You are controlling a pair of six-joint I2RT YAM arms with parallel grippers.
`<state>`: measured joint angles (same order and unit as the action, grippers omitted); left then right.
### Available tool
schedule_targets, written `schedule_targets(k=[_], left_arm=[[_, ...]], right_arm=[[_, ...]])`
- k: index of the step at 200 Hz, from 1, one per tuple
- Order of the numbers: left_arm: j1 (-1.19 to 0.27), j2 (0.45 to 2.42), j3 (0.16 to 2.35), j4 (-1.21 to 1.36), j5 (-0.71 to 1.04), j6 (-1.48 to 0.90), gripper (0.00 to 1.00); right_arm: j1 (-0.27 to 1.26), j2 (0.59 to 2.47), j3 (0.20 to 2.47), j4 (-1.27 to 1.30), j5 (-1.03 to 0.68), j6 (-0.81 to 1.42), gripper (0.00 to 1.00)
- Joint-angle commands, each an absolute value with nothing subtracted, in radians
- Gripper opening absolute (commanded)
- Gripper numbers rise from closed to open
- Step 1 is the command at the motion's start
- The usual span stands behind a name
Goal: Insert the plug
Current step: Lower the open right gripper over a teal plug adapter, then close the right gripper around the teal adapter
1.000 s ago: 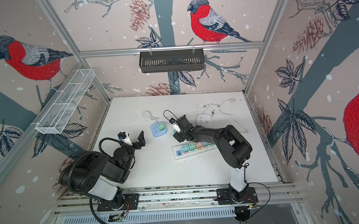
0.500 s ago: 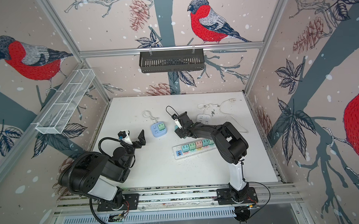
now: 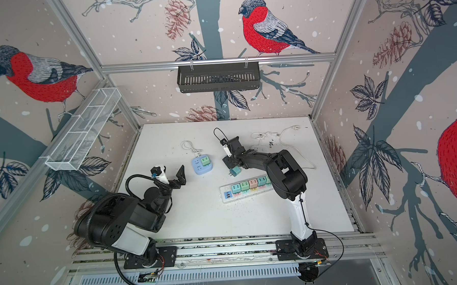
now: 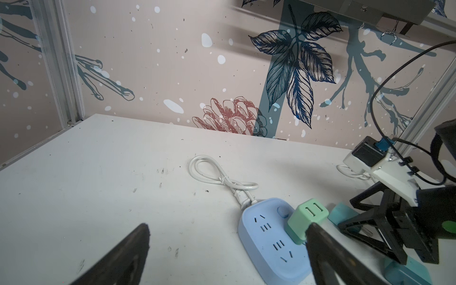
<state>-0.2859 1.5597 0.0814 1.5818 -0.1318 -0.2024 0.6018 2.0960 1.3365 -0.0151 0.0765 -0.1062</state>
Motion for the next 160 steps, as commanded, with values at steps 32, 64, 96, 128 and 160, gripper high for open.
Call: schedule_targets(k=[32, 64, 96, 128, 160], left_arm=[[-0.285, 1.562, 0.086, 1.727, -0.125, -0.197, 0.98], [-0.285, 1.562, 0.085, 1.727, -0.119, -0.195, 0.98], [-0.286, 1.561, 0.088, 1.720, -0.118, -0.195, 0.98], [-0.285, 1.561, 0.088, 1.720, -0.119, -0.196, 0.98], [-0.286, 1.562, 0.089, 1.717, -0.118, -0.195, 0.98]], right_arm=[[0.612, 2.046, 1.268, 0.004, 0.058, -0.073, 0.75], [0.615, 2.036, 1.238, 0.020, 0.061, -0.065, 0.73], [0.607, 2.064, 1.247, 0.029, 0.055, -0.060, 0.69], [0.600, 2.092, 1.269, 0.018, 0.042, -0.060, 0.68], [0.589, 2.093, 1.262, 0.035, 0.002, -0.058, 0.66]])
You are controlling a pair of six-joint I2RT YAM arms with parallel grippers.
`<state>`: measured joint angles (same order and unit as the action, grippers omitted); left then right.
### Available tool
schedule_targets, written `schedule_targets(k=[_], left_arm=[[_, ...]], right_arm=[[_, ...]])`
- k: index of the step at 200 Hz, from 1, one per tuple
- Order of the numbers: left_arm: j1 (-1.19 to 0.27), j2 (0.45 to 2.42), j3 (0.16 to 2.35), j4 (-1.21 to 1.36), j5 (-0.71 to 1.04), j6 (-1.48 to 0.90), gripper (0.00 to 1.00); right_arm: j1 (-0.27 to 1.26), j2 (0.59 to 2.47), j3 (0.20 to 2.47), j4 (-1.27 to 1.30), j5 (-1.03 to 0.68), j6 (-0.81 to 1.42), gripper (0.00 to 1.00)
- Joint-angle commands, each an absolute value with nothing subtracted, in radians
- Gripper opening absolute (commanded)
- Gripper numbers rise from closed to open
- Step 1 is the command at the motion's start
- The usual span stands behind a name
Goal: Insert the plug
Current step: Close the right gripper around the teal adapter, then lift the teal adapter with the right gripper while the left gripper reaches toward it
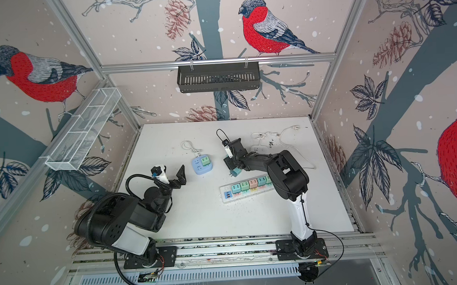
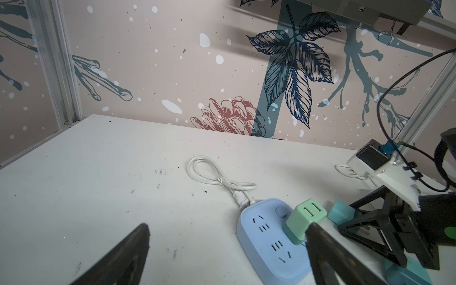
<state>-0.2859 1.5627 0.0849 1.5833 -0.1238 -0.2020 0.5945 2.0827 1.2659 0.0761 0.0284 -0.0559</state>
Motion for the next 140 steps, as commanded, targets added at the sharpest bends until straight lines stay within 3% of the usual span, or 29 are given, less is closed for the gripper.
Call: schedule_targets(k=[1, 29, 59, 86, 99, 125, 140], left_arm=[[-0.285, 1.562, 0.090, 1.717, -0.118, -0.195, 0.98], [-0.285, 1.563, 0.091, 1.716, -0.118, -0.196, 0.98], [-0.287, 1.558, 0.094, 1.711, -0.158, -0.202, 0.98], [-0.289, 1.426, 0.058, 1.661, -0.220, -0.271, 0.98], [-0.291, 1.304, 0.121, 1.434, -0.215, -0.287, 0.98], [-0.297, 1.167, 0.462, 0.652, -0.324, -0.338, 0.98], [-0.298, 1.156, 0.566, 0.460, -0.274, -0.349, 0.98]], right_arm=[[0.589, 2.094, 1.262, 0.035, 0.001, -0.058, 0.66], [0.589, 2.092, 1.264, 0.026, -0.004, -0.061, 0.54], [0.588, 2.061, 1.246, 0.057, -0.014, -0.064, 0.48], [0.586, 1.991, 1.193, 0.123, -0.025, -0.071, 0.41], [0.584, 1.951, 1.167, 0.157, -0.025, -0.072, 0.37], [0.578, 1.860, 1.096, 0.255, -0.025, -0.073, 0.34], [0.578, 1.797, 1.031, 0.336, -0.030, -0.069, 0.31]])
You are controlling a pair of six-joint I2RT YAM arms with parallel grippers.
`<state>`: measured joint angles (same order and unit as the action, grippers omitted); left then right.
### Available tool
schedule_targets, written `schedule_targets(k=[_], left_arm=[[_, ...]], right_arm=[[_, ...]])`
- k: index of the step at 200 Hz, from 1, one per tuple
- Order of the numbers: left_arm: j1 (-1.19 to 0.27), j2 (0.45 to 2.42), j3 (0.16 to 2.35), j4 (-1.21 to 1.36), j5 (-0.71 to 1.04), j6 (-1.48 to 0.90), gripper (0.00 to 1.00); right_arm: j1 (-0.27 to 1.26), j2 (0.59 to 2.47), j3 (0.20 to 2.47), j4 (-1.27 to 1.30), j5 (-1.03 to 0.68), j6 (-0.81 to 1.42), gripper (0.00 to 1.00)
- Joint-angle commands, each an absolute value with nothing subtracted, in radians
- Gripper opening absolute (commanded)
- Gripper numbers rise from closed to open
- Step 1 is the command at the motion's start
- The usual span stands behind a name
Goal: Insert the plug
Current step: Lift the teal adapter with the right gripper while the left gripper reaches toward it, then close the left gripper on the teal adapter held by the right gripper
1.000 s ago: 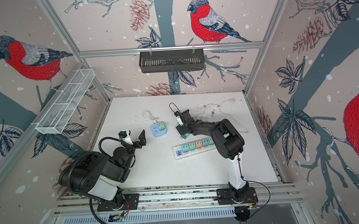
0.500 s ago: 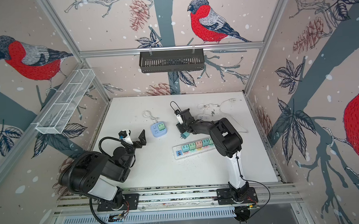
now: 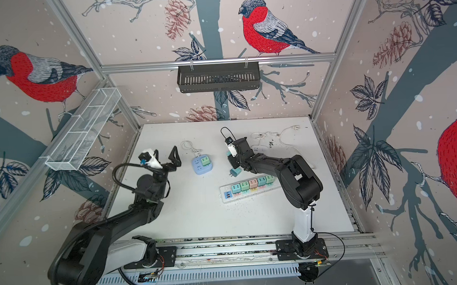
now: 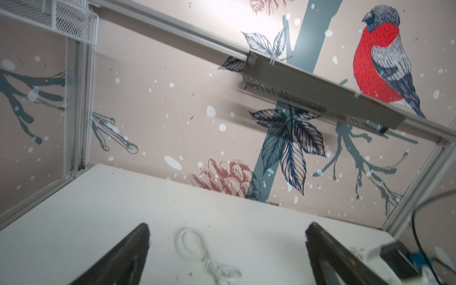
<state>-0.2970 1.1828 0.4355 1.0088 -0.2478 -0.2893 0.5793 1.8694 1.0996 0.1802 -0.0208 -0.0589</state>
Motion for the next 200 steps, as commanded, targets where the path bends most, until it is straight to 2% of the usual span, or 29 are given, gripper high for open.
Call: schedule_targets(k=[1, 17, 42, 63, 83, 106, 148, 168, 181, 190, 200], left_arm=[[-0.298, 1.155, 0.568, 0.459, -0.271, -0.350, 0.98], [-0.298, 1.133, 0.540, 0.526, -0.182, -0.372, 0.98], [-0.285, 1.091, 0.460, 0.690, -0.008, -0.396, 0.97], [-0.282, 1.056, 0.472, 0.638, -0.012, -0.362, 0.97], [-0.281, 1.002, 0.455, 0.635, -0.022, -0.338, 0.97], [-0.280, 0.929, 0.464, 0.569, -0.137, -0.394, 0.97], [-0.281, 0.853, 0.416, 0.666, -0.113, -0.491, 0.98], [-0.280, 0.860, 0.471, 0.546, -0.112, -0.512, 0.98], [-0.281, 0.864, 0.452, 0.573, -0.130, -0.546, 0.97], [-0.281, 0.870, 0.427, 0.636, -0.098, -0.530, 0.98], [-0.281, 0.884, 0.377, 0.769, 0.021, -0.434, 0.98]], right_arm=[[0.578, 1.794, 1.027, 0.341, -0.030, -0.068, 0.31], [0.579, 1.727, 0.954, 0.426, -0.038, -0.066, 0.24], [0.580, 1.623, 0.822, 0.573, -0.061, -0.081, 0.20], [0.585, 1.543, 0.729, 0.674, -0.046, -0.104, 0.12], [0.586, 1.464, 0.636, 0.785, -0.057, -0.122, 0.10], [0.586, 1.399, 0.534, 0.943, -0.089, -0.135, 0.10], [0.594, 1.340, 0.456, 1.053, -0.125, -0.142, 0.10], [0.602, 1.312, 0.422, 1.099, -0.142, -0.153, 0.10], [0.613, 1.288, 0.399, 1.122, -0.150, -0.172, 0.10], [0.622, 1.274, 0.381, 1.141, -0.147, -0.188, 0.10], [0.630, 1.260, 0.360, 1.174, -0.142, -0.203, 0.10]])
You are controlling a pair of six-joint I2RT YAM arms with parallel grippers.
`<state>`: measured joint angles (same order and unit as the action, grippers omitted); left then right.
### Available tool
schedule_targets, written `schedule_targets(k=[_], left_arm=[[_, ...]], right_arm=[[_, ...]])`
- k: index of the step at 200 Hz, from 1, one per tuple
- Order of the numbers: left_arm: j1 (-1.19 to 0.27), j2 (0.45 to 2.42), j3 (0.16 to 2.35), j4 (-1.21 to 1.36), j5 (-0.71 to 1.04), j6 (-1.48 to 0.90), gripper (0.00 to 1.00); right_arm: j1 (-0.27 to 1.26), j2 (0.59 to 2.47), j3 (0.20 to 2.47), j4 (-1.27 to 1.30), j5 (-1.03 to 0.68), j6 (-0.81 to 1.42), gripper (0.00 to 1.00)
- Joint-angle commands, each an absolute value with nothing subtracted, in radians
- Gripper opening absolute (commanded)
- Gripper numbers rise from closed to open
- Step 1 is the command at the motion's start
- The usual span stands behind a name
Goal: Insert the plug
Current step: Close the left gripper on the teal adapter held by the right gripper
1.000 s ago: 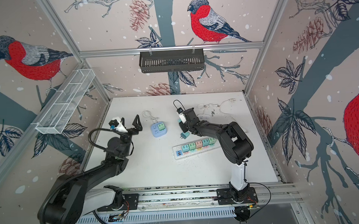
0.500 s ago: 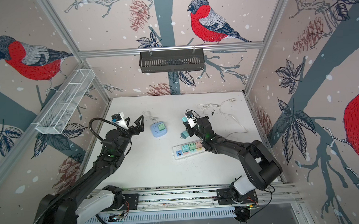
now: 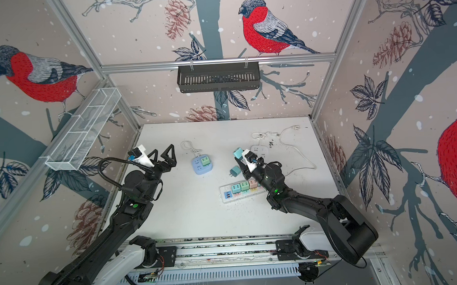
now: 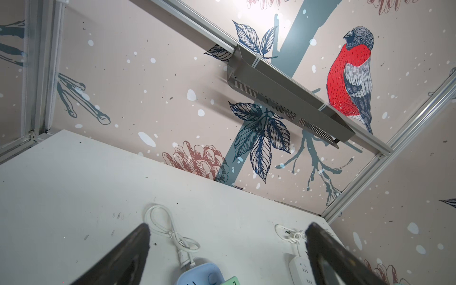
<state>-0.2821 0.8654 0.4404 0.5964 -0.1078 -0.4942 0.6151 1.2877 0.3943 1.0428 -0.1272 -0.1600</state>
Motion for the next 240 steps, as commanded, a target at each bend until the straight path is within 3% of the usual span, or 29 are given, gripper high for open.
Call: schedule_targets(k=[1, 21, 54, 81, 117, 240], left_arm=[[-0.281, 0.885, 0.373, 0.783, 0.036, -0.426, 0.98], [-0.283, 0.902, 0.330, 0.905, 0.309, -0.338, 0.97], [-0.310, 0.941, 0.433, 0.759, 0.384, -0.291, 0.97], [-0.401, 0.993, 0.510, 0.679, 0.463, -0.215, 0.89], [-0.480, 1.092, 0.624, 0.590, 0.738, -0.154, 0.87], [-0.632, 1.225, 0.813, 0.315, 0.583, -0.042, 0.81]], right_arm=[[0.630, 1.259, 0.358, 1.177, -0.141, -0.205, 0.10], [0.640, 1.258, 0.322, 1.238, -0.137, -0.229, 0.10], [0.662, 1.226, 0.291, 1.285, -0.126, -0.270, 0.07], [0.685, 1.225, 0.261, 1.340, -0.123, -0.317, 0.07], [0.730, 1.226, 0.240, 1.384, -0.072, -0.400, 0.05], [0.824, 1.305, 0.245, 1.464, 0.016, -0.529, 0.05]])
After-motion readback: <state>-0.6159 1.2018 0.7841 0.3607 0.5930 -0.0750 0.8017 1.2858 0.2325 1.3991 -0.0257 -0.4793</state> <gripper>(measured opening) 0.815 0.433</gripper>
